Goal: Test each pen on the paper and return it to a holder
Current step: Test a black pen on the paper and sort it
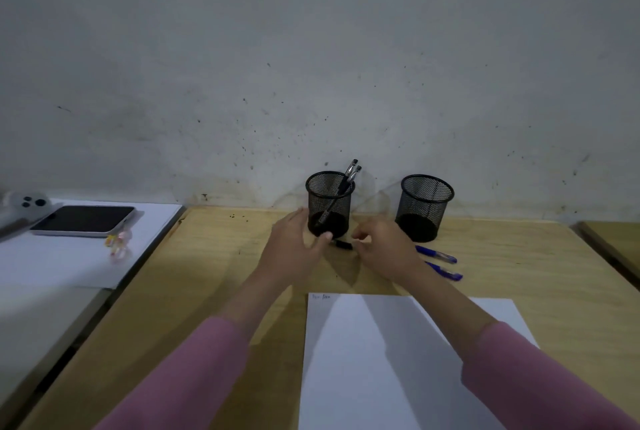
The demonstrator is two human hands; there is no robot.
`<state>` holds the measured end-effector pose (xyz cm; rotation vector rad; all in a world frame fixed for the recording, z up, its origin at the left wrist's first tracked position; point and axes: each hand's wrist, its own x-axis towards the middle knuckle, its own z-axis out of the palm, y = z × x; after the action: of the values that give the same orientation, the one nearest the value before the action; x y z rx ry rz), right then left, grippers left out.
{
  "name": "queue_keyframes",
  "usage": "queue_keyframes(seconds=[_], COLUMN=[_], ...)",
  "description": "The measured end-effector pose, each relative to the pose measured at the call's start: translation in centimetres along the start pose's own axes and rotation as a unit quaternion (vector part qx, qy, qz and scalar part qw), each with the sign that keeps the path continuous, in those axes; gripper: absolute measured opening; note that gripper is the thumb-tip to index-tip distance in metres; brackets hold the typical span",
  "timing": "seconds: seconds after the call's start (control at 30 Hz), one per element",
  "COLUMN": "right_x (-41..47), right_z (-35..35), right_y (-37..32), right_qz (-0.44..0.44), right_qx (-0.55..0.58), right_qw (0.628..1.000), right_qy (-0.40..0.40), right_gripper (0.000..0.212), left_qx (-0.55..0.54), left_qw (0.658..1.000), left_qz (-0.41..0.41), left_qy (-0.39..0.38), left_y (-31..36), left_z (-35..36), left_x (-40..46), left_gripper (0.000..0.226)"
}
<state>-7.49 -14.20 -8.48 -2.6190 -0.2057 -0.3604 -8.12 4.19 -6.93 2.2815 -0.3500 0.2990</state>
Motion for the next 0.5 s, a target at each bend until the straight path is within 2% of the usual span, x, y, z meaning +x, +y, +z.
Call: queue_keyframes(seconds=[0.2, 0.3, 0.5], right_x=[-1.4, -1.9, -2.4], right_z=[1.2, 1.4, 1.7], right_y=[-0.7, -1.2, -1.7], right_qz=[-0.033, -0.051, -0.046], right_qx=[-0.054, -0.06, -0.031], right_qw=[0.998, 0.997, 0.998], right_qy=[-0.01, 0.021, -0.011], right_gripper=[0.027, 0.031, 0.031], left_qx=[0.036, 0.026, 0.04], left_qw=[0.997, 0.998, 0.998], left_qz=[-0.02, -0.013, -0.005], left_qy=[-0.065, -0.061, -0.048], left_y=[-3.2, -3.7, -3.7], left_z=[-1.1, -1.1, -0.6], left_x=[-5.1, -6.6, -7.1], left_gripper=[0.06, 0.055, 0.053])
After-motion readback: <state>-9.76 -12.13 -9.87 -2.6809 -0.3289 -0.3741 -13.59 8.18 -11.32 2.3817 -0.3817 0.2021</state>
